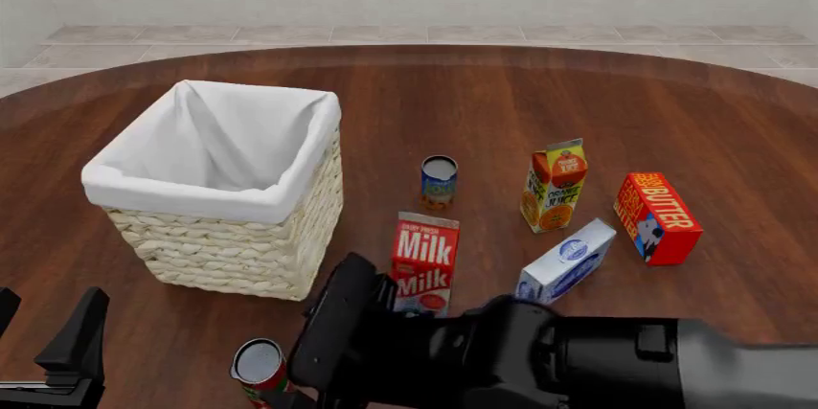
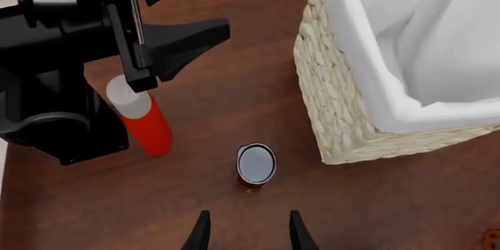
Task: Pick up the alphabet soup and the tomato sauce, and put them in the basket.
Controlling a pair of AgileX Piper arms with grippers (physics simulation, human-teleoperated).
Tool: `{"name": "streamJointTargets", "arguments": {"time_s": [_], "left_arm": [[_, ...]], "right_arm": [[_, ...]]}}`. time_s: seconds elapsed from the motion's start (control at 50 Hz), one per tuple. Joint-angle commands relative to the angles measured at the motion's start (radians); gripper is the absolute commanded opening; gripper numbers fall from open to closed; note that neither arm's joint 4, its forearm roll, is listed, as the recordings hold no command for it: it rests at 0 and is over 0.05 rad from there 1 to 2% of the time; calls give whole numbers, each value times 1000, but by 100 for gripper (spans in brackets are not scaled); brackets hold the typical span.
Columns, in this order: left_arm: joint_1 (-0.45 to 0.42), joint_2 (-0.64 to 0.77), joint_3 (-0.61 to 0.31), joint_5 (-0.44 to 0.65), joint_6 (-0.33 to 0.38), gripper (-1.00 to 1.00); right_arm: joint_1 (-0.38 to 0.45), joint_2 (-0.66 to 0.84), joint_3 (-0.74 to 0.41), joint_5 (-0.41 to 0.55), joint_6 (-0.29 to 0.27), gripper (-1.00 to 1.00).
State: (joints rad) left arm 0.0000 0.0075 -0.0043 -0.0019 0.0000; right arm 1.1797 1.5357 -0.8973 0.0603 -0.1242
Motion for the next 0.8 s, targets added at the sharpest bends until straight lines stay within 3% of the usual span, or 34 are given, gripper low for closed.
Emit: {"name": "streamJointTargets", "arguments": {"time_s": [0.02, 0.8], "left_arm": [[0, 0, 0, 0, 0, 100], [0, 0, 0, 0, 0, 100]], "right_arm": [[-12, 45, -6, -19, 3, 100], [-32, 170, -46, -80, 16, 100]]}}
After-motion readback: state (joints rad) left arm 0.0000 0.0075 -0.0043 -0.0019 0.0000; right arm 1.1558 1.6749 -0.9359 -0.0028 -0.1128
